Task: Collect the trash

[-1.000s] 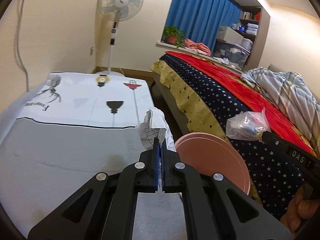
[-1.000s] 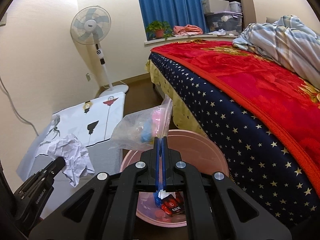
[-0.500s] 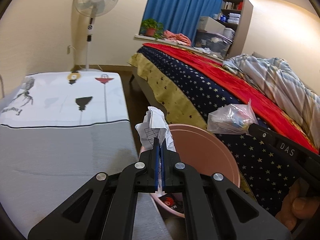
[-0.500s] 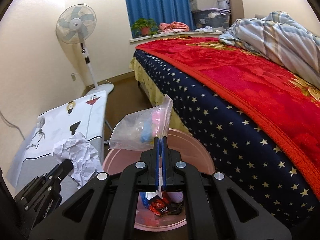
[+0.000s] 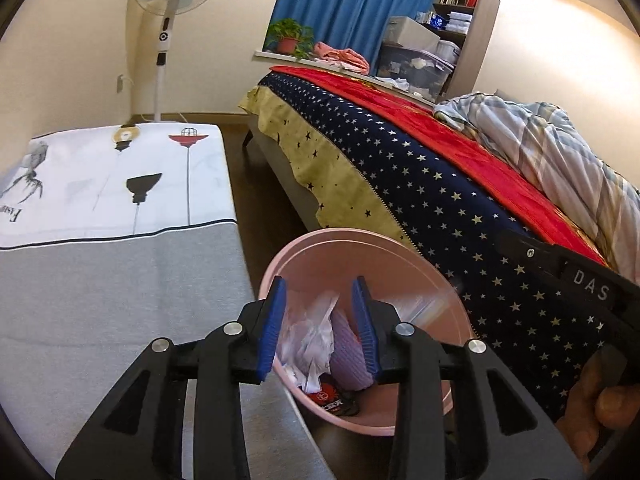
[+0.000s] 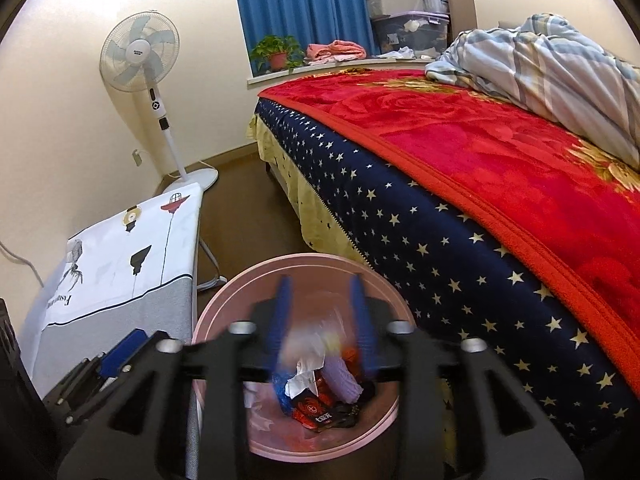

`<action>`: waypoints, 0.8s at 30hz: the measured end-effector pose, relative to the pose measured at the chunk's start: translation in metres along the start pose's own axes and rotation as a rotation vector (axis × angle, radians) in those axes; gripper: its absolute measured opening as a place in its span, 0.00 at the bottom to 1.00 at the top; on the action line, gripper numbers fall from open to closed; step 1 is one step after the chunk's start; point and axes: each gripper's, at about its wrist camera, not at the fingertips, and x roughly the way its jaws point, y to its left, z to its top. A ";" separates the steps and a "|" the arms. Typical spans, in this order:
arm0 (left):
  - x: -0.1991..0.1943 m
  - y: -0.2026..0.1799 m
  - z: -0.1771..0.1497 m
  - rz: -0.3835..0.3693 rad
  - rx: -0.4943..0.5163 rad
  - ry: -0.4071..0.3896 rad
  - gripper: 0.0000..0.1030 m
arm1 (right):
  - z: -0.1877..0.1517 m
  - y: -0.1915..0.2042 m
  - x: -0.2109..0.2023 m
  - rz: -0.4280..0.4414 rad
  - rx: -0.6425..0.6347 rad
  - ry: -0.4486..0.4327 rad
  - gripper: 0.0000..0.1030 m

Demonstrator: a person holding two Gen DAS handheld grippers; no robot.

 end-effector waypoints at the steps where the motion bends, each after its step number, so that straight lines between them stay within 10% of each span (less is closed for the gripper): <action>1: -0.003 0.001 0.000 0.003 0.003 -0.003 0.34 | 0.000 0.000 -0.002 -0.003 -0.001 -0.004 0.40; 11: -0.060 -0.001 -0.006 0.068 0.043 -0.047 0.63 | 0.004 0.002 -0.043 0.033 -0.007 -0.057 0.91; 24: -0.167 0.016 -0.023 0.226 0.000 -0.168 0.89 | -0.022 0.023 -0.121 0.094 -0.136 -0.161 0.95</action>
